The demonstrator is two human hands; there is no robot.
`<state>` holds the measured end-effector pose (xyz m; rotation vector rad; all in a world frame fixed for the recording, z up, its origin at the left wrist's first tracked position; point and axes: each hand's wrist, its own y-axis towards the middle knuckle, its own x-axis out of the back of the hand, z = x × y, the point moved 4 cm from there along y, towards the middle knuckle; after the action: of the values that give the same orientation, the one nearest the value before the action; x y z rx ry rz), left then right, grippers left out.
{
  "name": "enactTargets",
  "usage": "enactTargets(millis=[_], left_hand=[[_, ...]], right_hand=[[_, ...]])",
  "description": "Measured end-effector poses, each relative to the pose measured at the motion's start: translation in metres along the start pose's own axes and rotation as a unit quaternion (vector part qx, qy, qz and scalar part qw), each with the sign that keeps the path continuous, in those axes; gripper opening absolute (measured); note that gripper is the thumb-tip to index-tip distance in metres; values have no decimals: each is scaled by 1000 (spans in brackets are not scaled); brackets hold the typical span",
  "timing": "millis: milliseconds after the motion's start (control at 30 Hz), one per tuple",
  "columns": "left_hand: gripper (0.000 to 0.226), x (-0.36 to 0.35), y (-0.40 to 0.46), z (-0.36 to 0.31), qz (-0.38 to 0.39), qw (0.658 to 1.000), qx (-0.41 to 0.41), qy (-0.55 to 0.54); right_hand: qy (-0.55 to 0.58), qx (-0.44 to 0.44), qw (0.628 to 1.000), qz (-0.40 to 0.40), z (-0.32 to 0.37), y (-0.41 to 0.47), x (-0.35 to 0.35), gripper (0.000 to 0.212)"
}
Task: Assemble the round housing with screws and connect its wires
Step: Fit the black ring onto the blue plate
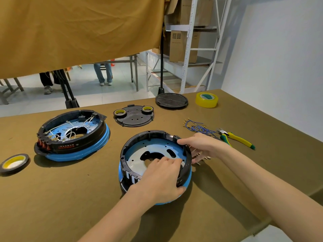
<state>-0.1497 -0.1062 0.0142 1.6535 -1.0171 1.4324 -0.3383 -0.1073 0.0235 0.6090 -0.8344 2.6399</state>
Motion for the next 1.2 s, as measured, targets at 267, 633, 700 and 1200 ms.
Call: enactTargets(millis=[267,633,700,1200], left_hand=[[69,-2,-2,1,-20,1000,-5,2],[79,-3,-13,23,-10,999,-44,-11],[80,-3,-16,29,-8,999,-44,-21],[87,15,-33,56,-31,997,-57,-48]], right_hand=[[40,-55,995,68,7,-1,0,52],[26,-43,994,97,11,-5,-5,26],[45,-38,992,108,13,-4,-9,20],[193,-95,956,200,7,-2,-22,74]])
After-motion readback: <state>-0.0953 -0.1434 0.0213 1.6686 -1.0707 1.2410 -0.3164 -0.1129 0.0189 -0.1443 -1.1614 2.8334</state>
